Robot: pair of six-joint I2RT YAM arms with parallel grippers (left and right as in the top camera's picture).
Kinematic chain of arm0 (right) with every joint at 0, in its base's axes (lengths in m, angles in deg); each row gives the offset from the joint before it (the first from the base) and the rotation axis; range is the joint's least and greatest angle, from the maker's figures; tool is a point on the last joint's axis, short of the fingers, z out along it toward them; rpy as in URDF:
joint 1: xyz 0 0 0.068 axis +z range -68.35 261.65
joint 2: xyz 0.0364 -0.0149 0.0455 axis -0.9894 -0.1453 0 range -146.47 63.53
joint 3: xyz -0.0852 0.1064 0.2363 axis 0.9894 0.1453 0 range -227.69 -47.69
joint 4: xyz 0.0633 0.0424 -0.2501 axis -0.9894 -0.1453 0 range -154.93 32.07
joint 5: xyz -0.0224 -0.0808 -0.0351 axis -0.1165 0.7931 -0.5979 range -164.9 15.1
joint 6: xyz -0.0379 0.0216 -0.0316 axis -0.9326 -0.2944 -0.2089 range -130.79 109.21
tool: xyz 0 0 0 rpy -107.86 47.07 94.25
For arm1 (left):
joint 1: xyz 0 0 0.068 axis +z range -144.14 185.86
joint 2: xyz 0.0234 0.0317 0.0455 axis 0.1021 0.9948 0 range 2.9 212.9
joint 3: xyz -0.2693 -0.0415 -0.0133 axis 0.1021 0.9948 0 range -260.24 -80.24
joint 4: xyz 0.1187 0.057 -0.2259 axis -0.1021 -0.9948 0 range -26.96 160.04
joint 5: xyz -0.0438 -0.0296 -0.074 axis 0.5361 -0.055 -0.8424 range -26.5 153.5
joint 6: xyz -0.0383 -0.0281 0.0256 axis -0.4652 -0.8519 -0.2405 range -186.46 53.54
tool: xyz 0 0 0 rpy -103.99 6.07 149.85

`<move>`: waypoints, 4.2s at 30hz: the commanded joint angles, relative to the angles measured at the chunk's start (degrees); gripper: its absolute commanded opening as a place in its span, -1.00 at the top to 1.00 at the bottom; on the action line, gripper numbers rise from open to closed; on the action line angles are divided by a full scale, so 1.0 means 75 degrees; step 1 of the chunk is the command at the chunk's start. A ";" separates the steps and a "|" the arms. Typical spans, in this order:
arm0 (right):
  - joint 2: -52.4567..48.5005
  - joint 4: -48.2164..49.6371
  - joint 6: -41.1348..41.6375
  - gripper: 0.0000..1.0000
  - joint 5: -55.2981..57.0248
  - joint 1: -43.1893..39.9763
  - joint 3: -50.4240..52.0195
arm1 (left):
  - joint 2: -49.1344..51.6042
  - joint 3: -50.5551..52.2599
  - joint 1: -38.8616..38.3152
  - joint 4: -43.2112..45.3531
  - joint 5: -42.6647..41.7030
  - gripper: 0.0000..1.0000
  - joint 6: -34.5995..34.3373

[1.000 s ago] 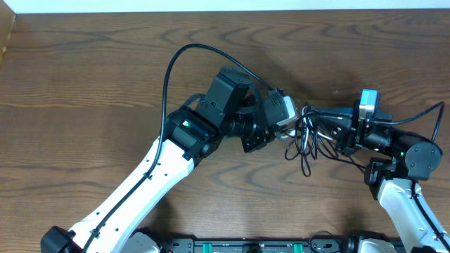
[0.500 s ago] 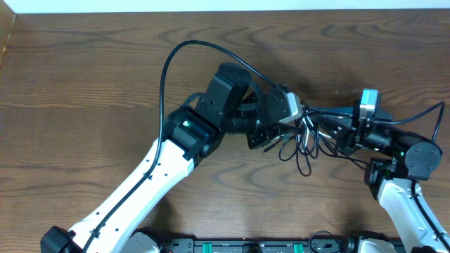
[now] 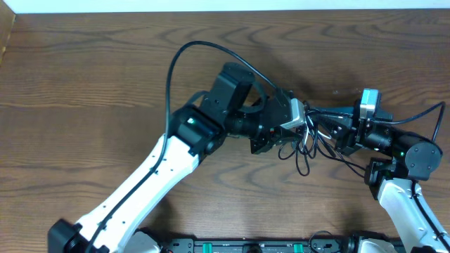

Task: Untangle cables

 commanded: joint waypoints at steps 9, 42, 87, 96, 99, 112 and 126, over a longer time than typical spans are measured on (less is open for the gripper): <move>0.0020 0.0044 -0.0006 0.98 0.0172 -0.0023 -0.0087 | 0.0501 -0.0032 -0.0029 0.0405 -0.0175 0.45 -0.0015; 0.0020 0.0041 -0.0006 0.98 0.0000 -0.0017 -0.0087 | 0.0122 -0.0032 0.0659 0.0551 0.0831 -0.95 -0.0420; 0.0020 0.0475 0.0309 0.98 -0.0204 -0.0015 -0.0087 | 0.0530 -0.0029 0.0140 0.0886 -0.0175 0.85 -0.0414; 0.0020 0.0469 0.0306 0.98 -0.0204 -0.0015 -0.0087 | 0.0530 -0.0029 0.0140 0.0892 -0.0175 0.85 -0.0411; 0.0017 0.0466 0.0274 0.98 -0.0204 -0.0017 -0.0087 | 0.0530 -0.0029 0.0140 0.0892 -0.0172 0.85 -0.0414; 0.0017 0.0236 -0.0131 0.98 -0.0166 -0.0090 -0.0087 | 0.0522 -0.0032 0.0283 0.0629 0.0055 0.85 -0.0455; 0.0017 0.0233 -0.0122 0.98 -0.0210 -0.0291 -0.0087 | 0.0522 -0.0032 0.0507 0.0391 0.0117 0.85 -0.0452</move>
